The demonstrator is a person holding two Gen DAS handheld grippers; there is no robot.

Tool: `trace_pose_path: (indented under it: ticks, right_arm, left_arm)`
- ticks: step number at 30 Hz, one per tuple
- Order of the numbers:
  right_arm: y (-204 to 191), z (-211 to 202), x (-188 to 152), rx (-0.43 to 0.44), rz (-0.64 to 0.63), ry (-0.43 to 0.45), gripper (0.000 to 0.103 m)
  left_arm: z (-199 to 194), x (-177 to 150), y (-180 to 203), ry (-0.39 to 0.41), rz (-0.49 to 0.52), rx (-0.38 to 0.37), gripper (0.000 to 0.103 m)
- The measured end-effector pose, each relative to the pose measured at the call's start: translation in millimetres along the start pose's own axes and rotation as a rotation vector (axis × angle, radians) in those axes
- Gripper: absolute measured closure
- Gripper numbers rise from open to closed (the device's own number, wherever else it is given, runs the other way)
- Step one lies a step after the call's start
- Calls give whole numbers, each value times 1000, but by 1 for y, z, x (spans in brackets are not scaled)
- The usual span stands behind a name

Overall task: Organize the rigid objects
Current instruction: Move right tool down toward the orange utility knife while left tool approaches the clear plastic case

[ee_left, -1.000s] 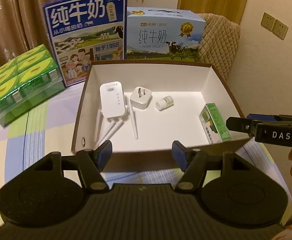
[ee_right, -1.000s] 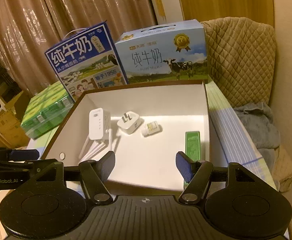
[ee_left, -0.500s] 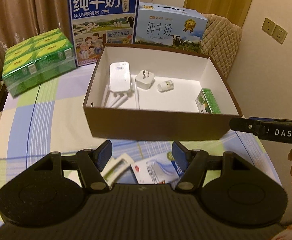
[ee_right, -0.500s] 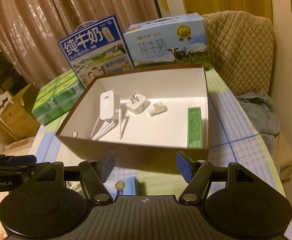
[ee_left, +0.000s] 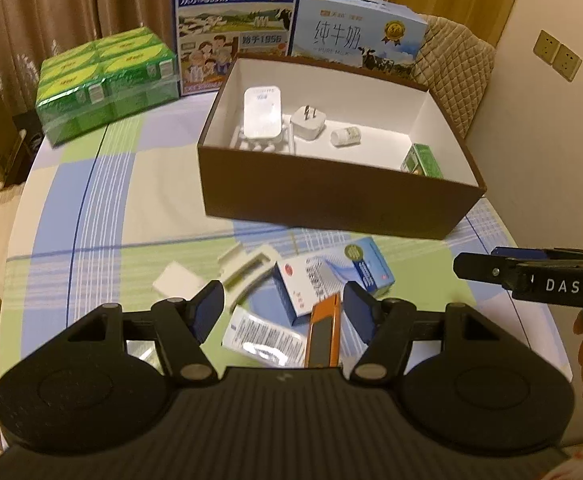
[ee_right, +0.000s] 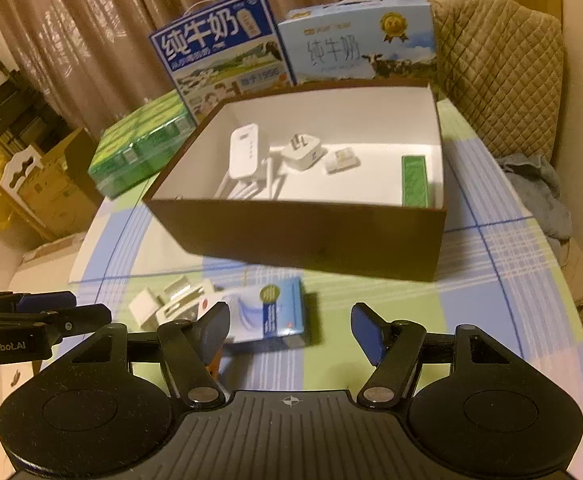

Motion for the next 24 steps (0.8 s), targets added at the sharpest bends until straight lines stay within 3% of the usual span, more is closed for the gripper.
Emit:
trace_pose_path:
  ticks: [24]
  right_arm:
    - [-59, 15, -58, 32, -96, -125, 39]
  left_arm:
    - [-26, -74, -48, -60, -111, 45, 41]
Point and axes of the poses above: each gripper's, at about its wrist camera, not at the fingertips, and z roughly the way its jaws point, y to its right, x to its top, the point moved 7 cm from there along z, roughly the way its jaws point, and after that the axes turned 14 degrees about -x, right-handed, at the moved point
